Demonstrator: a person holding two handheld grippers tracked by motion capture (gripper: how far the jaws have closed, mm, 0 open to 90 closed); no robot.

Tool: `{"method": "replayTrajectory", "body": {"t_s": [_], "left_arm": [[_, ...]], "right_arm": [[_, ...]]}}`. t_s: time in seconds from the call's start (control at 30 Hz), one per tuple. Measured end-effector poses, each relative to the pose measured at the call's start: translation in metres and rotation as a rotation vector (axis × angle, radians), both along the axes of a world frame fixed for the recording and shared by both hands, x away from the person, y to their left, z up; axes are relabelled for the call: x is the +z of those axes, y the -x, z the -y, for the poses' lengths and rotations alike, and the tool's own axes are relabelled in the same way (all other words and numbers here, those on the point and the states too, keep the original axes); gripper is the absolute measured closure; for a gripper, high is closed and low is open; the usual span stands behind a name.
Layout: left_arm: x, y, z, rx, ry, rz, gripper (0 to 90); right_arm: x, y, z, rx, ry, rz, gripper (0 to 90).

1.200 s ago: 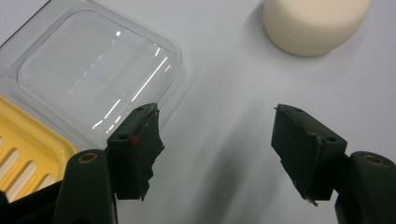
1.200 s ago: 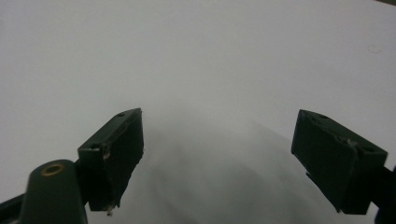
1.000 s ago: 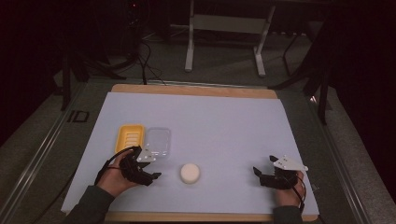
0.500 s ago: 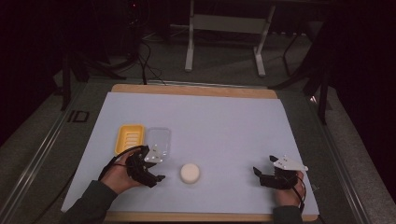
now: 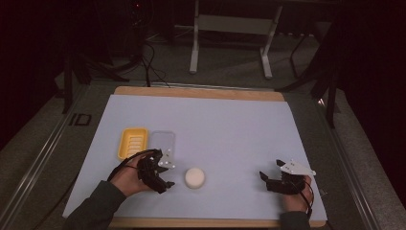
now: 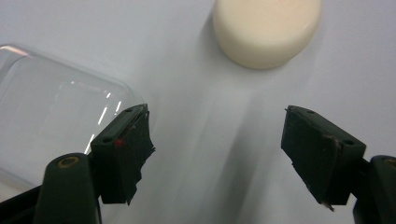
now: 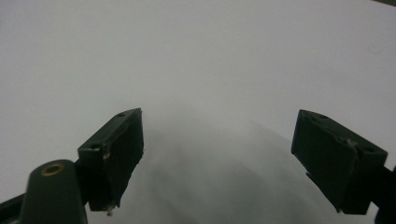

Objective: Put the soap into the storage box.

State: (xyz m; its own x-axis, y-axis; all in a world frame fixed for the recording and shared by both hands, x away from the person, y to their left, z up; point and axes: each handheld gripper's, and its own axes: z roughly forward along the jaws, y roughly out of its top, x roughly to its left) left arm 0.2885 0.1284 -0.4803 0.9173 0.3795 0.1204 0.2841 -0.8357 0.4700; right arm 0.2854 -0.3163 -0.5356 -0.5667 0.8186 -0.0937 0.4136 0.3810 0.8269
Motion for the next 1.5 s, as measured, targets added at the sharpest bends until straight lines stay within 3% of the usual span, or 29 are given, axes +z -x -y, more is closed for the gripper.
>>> {"method": "replayTrajectory", "body": {"t_s": [0.83, 1.5], "left_arm": [[-0.006, -0.013, 0.037, -0.097, -0.078, -0.056, 19.2], [-0.016, -0.019, 0.064, -0.143, -0.141, -0.085, 14.6]], "right_arm": [[0.000, 0.000, 0.000, 0.002, 0.001, -0.001, 16.9], [0.000, 0.000, 0.000, 0.003, -0.001, -0.001, 16.8]]}}
